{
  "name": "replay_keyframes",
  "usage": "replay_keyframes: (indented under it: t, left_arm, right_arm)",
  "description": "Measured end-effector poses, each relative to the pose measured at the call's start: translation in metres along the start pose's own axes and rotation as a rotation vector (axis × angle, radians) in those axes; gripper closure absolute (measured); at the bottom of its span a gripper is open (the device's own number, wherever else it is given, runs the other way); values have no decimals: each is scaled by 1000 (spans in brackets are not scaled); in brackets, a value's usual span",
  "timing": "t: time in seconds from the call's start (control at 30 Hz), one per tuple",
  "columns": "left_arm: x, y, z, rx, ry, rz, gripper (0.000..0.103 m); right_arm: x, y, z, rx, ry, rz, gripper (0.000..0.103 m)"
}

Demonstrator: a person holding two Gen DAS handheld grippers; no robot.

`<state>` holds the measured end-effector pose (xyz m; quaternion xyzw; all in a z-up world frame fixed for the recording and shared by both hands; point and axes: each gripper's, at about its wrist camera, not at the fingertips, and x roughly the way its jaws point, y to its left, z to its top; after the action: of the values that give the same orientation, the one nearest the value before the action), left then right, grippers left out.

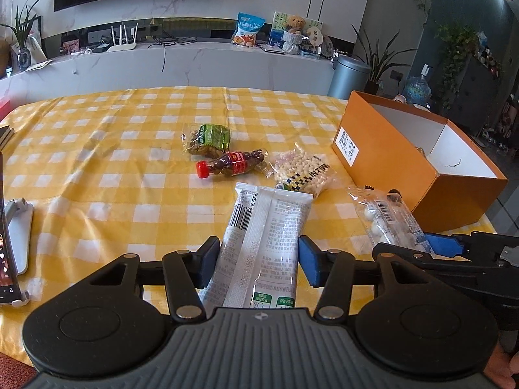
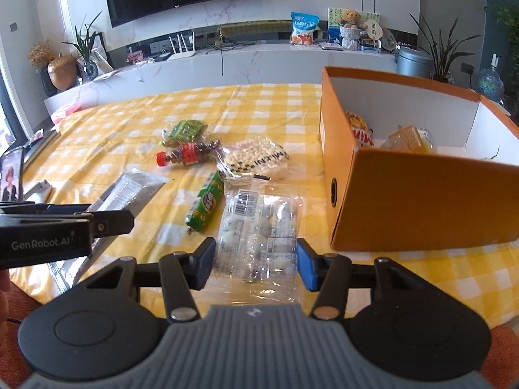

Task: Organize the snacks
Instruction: 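Carry the quail-egg pack and white packet over the orange box with both tools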

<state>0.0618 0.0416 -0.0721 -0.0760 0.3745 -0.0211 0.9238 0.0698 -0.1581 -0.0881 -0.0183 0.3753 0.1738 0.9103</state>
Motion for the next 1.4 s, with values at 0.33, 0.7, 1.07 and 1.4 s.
replay_keyframes:
  t: [0.33, 0.7, 1.07, 1.4]
  left_arm:
    - [-27, -26, 23, 13, -46, -57, 43]
    - [-35, -72, 73, 88, -99, -186, 43]
    - [12, -135, 118, 184, -15, -328, 43]
    - [74, -183, 135, 219, 116, -415, 43]
  right_arm:
    - [-53, -12, 25, -12, -108, 55, 51]
    - [-91, -59, 78, -4, -169, -3, 51]
    - [-104, -133, 119, 16, -76, -76, 51]
    - [-74, -193, 133, 34, 3, -159, 51]
